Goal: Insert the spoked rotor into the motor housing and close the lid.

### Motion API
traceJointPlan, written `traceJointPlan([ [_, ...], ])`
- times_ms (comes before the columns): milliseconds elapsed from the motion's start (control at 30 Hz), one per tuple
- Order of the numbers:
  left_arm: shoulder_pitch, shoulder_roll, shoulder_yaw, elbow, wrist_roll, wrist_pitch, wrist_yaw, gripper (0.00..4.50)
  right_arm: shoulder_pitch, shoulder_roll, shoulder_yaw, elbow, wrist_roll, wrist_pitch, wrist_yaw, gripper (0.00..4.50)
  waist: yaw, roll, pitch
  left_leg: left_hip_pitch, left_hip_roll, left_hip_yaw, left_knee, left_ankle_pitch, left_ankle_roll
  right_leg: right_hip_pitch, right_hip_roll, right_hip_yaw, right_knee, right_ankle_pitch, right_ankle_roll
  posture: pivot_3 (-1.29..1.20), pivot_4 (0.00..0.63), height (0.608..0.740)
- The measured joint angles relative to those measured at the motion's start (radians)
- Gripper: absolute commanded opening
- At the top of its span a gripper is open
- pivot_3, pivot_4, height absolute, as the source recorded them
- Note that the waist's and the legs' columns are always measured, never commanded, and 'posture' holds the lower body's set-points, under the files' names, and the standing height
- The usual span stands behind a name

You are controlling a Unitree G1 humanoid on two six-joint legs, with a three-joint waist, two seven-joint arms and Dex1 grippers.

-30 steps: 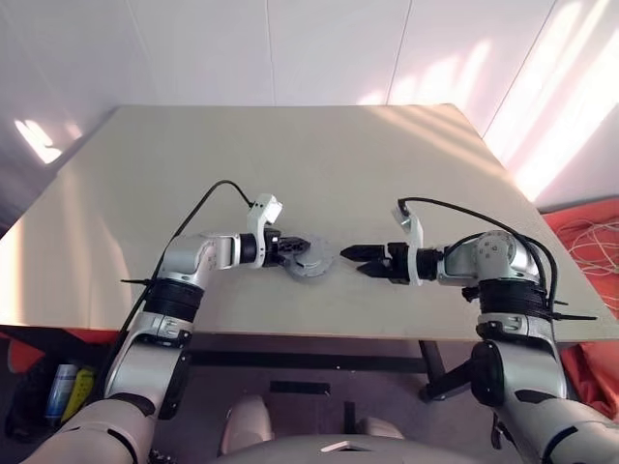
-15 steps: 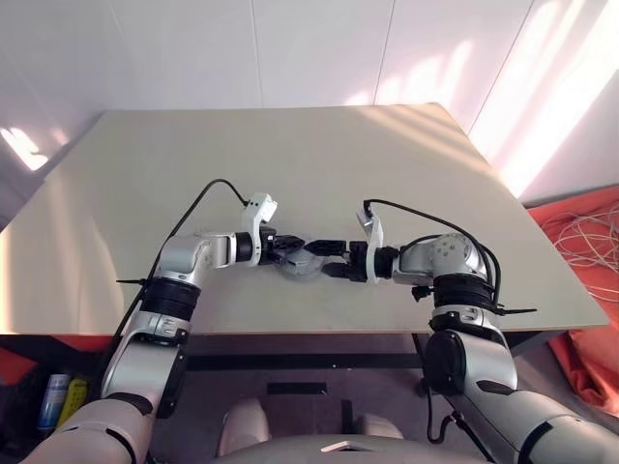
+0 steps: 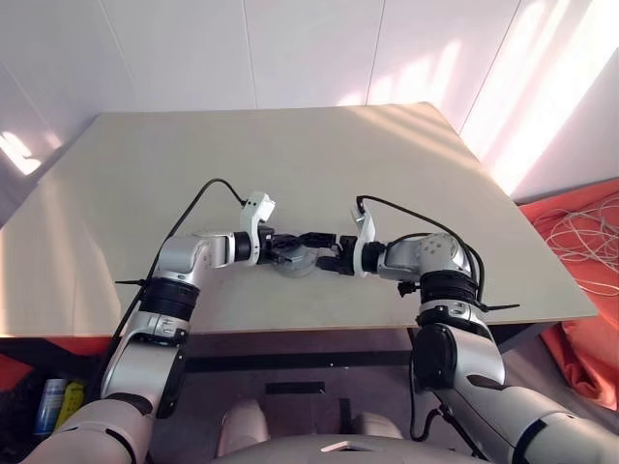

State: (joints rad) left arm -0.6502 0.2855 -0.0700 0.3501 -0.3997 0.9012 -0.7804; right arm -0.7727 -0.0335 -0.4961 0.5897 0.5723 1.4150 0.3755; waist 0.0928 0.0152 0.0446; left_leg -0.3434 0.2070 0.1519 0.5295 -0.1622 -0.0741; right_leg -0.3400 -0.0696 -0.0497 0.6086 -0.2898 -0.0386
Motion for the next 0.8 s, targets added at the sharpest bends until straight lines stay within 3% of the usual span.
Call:
traceJointPlan([
  [200,-0.002,0.0,0.013,-0.004,-0.001,-0.009,0.001,0.0,0.0,-0.001,-0.003,0.003,-0.006,-0.034,-0.02,2.19,0.002,0.0,0.0,-0.009,0.0,0.0,0.0,0.001,0.0,-0.01,0.001,0.0,0.0,0.003,0.003,0.0,0.0,0.74],
  [267,-0.005,0.004,0.029,-0.006,-0.001,-0.017,0.004,0.0,-0.005,-0.002,-0.014,0.003,0.012,-0.04,-0.005,1.78,0.002,0.001,0.0,-0.011,0.0,0.0,0.0,0.0,0.001,-0.011,0.004,0.0,0.0,0.003,0.003,0.0,0.0,0.74],
  [800,-0.004,0.006,0.037,-0.006,0.0,-0.028,0.018,0.0,-0.015,-0.004,0.004,0.015,0.015,-0.08,-0.006,1.67,0.006,0.001,0.0,-0.009,0.003,0.0,0.001,0.0,0.001,-0.009,0.011,-0.001,0.0,0.003,0.002,0.0,0.0,0.74],
])
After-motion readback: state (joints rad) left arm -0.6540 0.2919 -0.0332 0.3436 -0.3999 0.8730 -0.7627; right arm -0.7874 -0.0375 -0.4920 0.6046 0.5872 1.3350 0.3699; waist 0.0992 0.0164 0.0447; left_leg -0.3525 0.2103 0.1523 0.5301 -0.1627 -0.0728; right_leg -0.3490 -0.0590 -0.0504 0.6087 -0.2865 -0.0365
